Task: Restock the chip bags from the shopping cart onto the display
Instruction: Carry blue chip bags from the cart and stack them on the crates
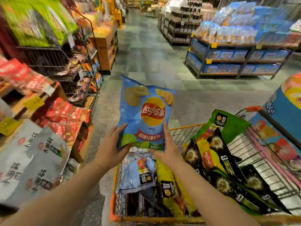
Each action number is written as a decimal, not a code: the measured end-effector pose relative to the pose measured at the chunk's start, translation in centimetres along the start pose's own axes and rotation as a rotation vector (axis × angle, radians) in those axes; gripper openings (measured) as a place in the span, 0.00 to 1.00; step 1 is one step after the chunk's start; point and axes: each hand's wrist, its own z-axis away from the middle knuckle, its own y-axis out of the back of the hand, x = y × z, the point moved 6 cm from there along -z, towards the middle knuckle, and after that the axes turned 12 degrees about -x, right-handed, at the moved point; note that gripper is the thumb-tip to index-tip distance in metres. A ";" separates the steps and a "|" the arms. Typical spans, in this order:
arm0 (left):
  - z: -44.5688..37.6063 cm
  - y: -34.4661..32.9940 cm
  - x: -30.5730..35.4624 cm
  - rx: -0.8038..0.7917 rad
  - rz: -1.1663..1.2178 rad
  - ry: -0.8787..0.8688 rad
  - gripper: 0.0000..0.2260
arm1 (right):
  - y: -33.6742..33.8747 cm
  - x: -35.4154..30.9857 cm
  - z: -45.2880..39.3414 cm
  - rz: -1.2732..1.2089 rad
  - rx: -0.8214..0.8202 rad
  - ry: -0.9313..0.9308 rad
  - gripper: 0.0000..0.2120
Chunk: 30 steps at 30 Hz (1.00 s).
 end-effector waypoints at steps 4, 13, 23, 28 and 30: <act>1.7 2.2 2.5 0.061 0.043 0.007 0.35 | 0.5 -2.8 1.6 0.007 0.031 0.092 0.52; 9.7 5.8 8.7 0.200 0.038 -0.059 0.32 | 1.5 -11.2 8.5 0.101 -0.005 0.338 0.49; 30.3 10.7 17.4 0.401 0.065 0.090 0.32 | -5.8 -21.8 21.8 0.133 -0.260 0.663 0.46; 40.0 12.1 24.5 0.561 0.012 0.139 0.33 | -8.9 -26.2 28.8 0.025 -0.440 0.718 0.45; 43.8 11.9 27.1 0.627 -0.025 0.201 0.32 | -10.1 -27.1 31.6 -0.037 -0.549 0.755 0.45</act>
